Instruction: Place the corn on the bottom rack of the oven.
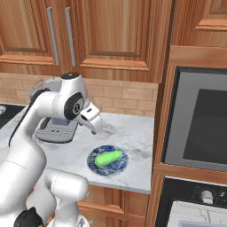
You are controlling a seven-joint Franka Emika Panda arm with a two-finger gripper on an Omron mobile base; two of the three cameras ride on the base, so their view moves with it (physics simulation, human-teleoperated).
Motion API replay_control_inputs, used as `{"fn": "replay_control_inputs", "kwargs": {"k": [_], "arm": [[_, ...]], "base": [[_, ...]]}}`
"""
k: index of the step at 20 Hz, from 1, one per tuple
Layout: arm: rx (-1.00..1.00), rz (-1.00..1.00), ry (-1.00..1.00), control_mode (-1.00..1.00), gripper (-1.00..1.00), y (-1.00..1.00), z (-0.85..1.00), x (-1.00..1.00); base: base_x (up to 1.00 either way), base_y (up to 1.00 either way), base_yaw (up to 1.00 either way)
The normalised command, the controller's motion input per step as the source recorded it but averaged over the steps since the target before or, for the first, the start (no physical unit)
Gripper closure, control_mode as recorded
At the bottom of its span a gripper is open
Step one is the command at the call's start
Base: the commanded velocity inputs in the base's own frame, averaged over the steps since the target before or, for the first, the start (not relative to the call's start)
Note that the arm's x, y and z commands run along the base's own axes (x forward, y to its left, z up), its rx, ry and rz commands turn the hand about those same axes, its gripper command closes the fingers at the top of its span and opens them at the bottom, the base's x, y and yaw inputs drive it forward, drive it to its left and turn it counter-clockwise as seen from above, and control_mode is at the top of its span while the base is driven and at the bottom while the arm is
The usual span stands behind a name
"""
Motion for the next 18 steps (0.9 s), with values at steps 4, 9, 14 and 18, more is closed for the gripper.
{"fn": "replay_control_inputs", "kwargs": {"k": [4, 9, 14, 18], "arm": [[0.16, -0.51, 0.16, -1.00, -1.00, -0.83, -0.74, 0.09], [0.10, -0.23, 0.13, -1.00, -1.00, -0.39, -0.79, 0.00], [0.02, -0.01, 0.04, -1.00, -1.00, 0.12, -0.77, 0.06], [0.01, 0.00, 0.00, -1.00, -1.00, 0.29, -0.46, 0.11]], "base": [[0.00, 0.00, 0.00], [0.00, 0.00, 0.00], [0.00, 0.00, 0.00], [0.00, 0.00, 0.00]]}}
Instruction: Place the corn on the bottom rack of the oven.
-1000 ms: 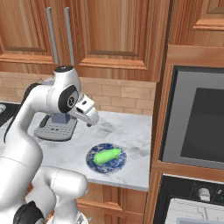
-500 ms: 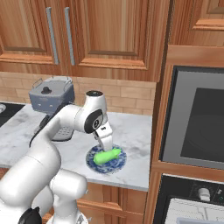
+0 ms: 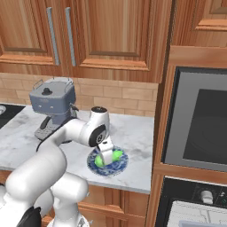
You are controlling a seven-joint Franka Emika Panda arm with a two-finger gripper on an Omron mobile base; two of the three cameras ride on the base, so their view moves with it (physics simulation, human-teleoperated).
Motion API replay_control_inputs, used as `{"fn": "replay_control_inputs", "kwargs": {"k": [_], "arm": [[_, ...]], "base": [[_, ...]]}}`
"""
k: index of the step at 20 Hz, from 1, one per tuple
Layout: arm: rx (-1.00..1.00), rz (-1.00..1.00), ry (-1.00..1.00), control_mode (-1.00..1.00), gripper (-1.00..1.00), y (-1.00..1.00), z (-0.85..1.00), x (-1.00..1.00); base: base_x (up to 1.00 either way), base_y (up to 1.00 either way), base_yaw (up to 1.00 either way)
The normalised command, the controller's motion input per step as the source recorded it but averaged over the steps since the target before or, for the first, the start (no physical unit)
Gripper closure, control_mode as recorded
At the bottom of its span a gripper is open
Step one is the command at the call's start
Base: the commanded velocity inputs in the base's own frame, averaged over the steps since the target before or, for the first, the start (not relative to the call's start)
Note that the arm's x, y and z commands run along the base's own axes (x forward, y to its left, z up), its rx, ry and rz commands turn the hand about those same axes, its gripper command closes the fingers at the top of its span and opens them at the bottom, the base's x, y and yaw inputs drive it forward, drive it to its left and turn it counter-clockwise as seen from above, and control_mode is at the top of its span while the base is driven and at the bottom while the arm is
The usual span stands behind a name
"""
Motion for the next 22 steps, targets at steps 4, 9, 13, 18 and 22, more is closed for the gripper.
{"fn": "replay_control_inputs", "kwargs": {"k": [4, 9, 13, 18, 22], "arm": [[0.00, 0.00, 0.00, -1.00, -1.00, 0.20, -0.42, 0.32], [0.00, 0.00, 0.00, -1.00, -1.00, 0.00, -0.41, 0.44], [-0.01, 0.00, 0.01, -1.00, -1.00, -0.13, -0.46, 0.33], [0.00, 0.00, 0.01, -1.00, 1.00, 0.00, -0.20, 0.00], [0.00, 0.00, 0.00, -1.00, 1.00, -0.02, -0.17, -0.03]], "base": [[0.00, 0.00, 0.00], [0.00, 0.00, 0.00], [0.00, 0.00, 0.00], [0.00, 0.00, 0.00], [0.00, 0.00, 0.00]]}}
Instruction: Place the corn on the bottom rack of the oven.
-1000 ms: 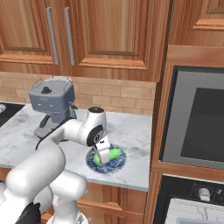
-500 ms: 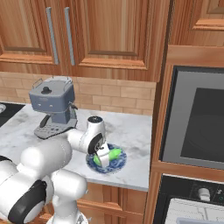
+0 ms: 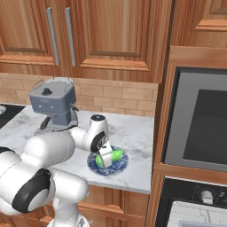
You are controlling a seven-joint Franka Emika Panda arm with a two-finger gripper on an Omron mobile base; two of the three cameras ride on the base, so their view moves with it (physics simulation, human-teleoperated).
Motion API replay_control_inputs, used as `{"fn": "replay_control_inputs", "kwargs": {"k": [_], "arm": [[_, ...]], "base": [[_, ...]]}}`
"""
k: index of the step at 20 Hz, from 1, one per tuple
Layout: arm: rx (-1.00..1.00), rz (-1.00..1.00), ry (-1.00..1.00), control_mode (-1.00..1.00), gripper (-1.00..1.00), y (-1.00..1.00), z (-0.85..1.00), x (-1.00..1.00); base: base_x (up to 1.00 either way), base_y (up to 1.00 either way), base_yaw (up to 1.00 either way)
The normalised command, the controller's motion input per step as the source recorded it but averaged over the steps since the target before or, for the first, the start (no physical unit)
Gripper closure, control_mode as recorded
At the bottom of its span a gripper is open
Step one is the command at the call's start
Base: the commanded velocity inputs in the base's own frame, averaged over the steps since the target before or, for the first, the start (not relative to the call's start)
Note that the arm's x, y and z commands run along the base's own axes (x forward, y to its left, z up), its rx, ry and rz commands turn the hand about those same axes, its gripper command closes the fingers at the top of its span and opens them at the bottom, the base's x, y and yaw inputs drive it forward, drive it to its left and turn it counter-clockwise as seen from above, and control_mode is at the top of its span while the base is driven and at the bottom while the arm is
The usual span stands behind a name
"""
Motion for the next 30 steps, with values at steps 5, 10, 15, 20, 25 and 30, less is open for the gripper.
{"fn": "replay_control_inputs", "kwargs": {"k": [5, 10, 15, 20, 25, 30], "arm": [[0.00, 0.00, 0.00, -1.00, 1.00, -0.10, -0.05, -0.09], [0.00, -0.01, -0.10, -1.00, 1.00, -0.05, 0.59, -0.60], [0.00, -0.02, -0.10, -1.00, 1.00, 0.00, 1.00, -0.95], [0.00, 0.00, -0.13, -1.00, 1.00, 0.00, 1.00, -1.00], [-0.05, 0.00, -0.09, -1.00, 1.00, -0.02, 0.86, -1.00], [0.03, 0.01, -0.15, -1.00, 1.00, -0.44, 0.05, -1.00]], "base": [[0.00, 0.00, 0.00], [0.00, 0.00, 0.00], [0.00, 0.00, 0.00], [0.00, 0.00, 0.00], [0.00, 0.00, 0.00], [0.00, 0.00, 0.00]]}}
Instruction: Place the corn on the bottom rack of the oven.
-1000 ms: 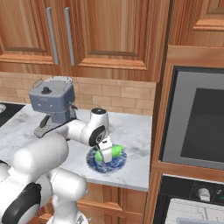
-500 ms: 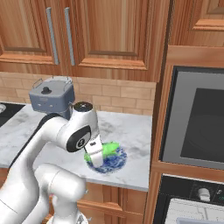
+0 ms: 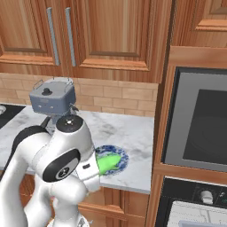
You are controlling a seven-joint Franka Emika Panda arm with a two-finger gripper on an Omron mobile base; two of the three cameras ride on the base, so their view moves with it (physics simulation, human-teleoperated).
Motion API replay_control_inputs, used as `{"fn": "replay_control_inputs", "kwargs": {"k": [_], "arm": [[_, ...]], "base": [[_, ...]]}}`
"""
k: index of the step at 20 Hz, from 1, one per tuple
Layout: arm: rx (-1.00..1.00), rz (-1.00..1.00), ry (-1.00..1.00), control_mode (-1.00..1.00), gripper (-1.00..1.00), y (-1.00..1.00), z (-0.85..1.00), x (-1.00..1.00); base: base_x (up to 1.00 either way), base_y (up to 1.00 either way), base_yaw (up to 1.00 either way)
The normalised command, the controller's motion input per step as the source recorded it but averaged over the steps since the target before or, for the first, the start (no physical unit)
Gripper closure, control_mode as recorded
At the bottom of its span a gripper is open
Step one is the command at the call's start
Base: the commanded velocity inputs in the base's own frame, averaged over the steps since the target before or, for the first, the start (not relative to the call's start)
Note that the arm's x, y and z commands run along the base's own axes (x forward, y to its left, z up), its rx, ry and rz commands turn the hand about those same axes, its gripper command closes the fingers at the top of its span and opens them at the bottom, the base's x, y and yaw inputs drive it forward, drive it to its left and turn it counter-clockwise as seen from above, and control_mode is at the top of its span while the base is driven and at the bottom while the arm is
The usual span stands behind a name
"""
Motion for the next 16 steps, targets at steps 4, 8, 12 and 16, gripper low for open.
{"fn": "replay_control_inputs", "kwargs": {"k": [4, 8, 12, 16], "arm": [[0.04, 0.08, -0.21, -1.00, 1.00, -0.41, 0.03, -0.99], [0.01, 0.15, -0.01, -1.00, 1.00, -0.68, -0.09, -0.64], [0.03, 0.19, 0.00, -1.00, 1.00, -0.98, -0.32, -0.33], [0.00, 0.25, 0.00, -1.00, 1.00, -0.85, -0.60, -0.06]], "base": [[0.00, 0.00, 0.00], [0.00, 0.00, 0.00], [0.00, 0.00, 0.00], [0.00, 0.00, 0.00]]}}
